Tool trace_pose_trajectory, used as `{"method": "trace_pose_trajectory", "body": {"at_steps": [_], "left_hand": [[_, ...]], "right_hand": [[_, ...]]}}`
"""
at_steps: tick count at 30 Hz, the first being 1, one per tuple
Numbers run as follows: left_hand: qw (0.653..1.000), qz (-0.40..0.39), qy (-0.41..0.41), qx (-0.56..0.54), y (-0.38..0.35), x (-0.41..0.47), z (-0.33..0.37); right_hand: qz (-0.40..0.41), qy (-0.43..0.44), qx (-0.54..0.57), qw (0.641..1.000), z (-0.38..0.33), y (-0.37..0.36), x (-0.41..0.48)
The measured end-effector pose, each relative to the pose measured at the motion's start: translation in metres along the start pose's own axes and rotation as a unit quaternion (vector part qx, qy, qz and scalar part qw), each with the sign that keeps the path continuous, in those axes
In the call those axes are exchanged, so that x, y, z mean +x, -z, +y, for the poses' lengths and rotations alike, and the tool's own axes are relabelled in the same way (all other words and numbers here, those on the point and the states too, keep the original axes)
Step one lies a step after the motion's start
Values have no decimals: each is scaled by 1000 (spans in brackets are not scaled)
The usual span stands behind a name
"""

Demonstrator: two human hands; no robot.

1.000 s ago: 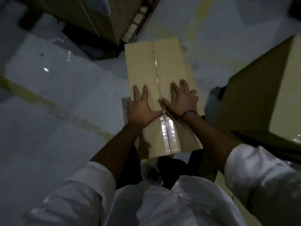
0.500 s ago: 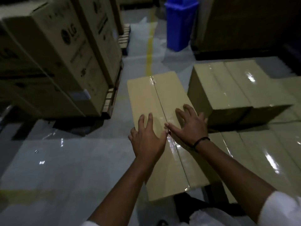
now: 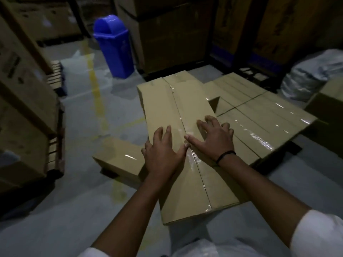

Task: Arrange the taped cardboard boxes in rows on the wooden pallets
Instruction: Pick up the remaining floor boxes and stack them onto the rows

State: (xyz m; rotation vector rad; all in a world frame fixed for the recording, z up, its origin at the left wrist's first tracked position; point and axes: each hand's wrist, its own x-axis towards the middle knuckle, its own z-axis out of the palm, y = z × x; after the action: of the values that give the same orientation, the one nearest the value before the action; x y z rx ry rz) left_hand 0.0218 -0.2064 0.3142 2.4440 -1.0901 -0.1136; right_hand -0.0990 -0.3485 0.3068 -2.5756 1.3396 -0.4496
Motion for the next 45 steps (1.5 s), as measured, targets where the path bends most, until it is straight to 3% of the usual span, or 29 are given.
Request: {"method": "trace_pose_trajectory", "body": {"at_steps": [11,20,27,37,45], "left_hand": [[997,-17,-64,-49,-86,-37,192],[996,-29,-83,-17,-152,-46,346],[993,-62,-98,10,-199,-3,394],[989,-94,-108,-27,-277,118,466],[990,-115,-72,-34,-324,210,471]], "right_hand": [[38,-60,7,997,206,88,-31],[11,-92,0,996,361,143,-18],[-22,-105,14,994,421,138,26],[-49,-133,-17,990,499,140,165],[-87,-112,-11,990,522,102,265]]}}
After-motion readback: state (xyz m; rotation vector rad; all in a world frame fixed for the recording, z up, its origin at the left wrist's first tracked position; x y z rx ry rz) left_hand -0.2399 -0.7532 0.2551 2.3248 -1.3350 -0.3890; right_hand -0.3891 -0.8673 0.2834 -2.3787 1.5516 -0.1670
